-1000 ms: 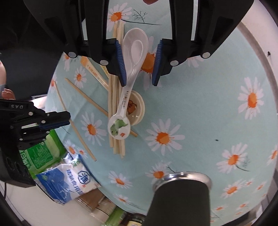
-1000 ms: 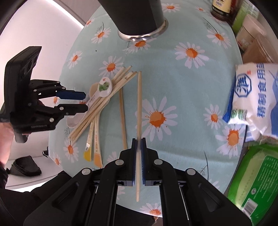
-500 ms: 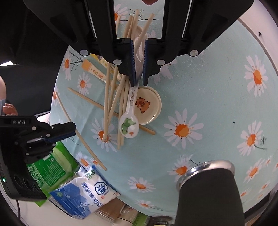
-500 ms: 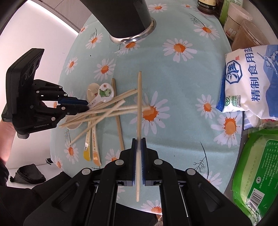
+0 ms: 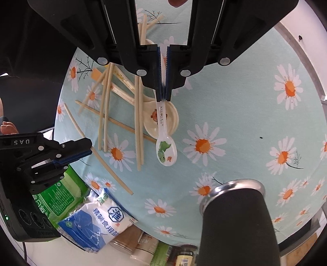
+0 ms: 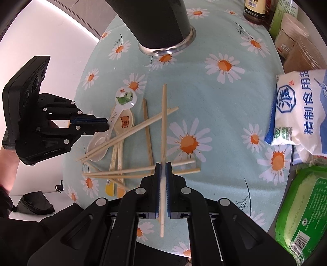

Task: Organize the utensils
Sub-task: 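Grasp the white spoon handle with the left tool while the right tool holds the chopstick, then carry the white spoon to the black holder and drop it in with the left tool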

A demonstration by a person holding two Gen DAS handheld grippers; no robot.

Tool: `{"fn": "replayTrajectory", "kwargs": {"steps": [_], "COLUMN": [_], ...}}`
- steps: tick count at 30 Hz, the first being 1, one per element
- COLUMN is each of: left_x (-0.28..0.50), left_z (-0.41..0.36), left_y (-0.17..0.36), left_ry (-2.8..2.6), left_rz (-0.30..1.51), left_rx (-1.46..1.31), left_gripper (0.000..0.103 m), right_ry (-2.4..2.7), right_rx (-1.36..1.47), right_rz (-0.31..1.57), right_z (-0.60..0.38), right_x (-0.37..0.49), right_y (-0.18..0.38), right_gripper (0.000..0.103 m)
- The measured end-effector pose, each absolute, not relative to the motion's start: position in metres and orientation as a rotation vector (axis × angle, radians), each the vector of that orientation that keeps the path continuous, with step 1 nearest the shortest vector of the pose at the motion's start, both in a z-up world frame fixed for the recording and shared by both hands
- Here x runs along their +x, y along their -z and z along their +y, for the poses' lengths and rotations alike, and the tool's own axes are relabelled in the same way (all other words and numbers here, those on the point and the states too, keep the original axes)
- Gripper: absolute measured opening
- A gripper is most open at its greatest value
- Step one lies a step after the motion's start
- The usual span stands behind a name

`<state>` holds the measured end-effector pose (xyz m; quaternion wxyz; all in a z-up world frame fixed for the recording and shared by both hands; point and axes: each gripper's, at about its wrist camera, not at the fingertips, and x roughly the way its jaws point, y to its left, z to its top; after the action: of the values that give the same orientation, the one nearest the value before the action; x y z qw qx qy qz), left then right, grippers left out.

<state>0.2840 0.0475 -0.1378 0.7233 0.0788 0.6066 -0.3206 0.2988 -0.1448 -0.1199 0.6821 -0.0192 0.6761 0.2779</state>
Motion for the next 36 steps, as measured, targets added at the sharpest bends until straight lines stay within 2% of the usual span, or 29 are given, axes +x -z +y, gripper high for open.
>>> {"fn": "replayTrajectory", "kwargs": {"steps": [19,36], "left_x": [0.301,0.302], "left_z": [0.088,0.112], "left_y": [0.091,-0.001], "left_ry": [0.549,0.454], "left_rz": [1.174,0.912], "left_rx": [0.021,-0.114], "left_gripper": [0.002,0.002], "right_ry": [-0.728,-0.881], "right_rx": [-0.070,0.091], "right_rz": [1.456,1.220], "right_z": [-0.125,-0.120], "right_x": [0.320,0.353], "right_y": [0.104,0.035], "right_gripper": [0.006,0.006]}}
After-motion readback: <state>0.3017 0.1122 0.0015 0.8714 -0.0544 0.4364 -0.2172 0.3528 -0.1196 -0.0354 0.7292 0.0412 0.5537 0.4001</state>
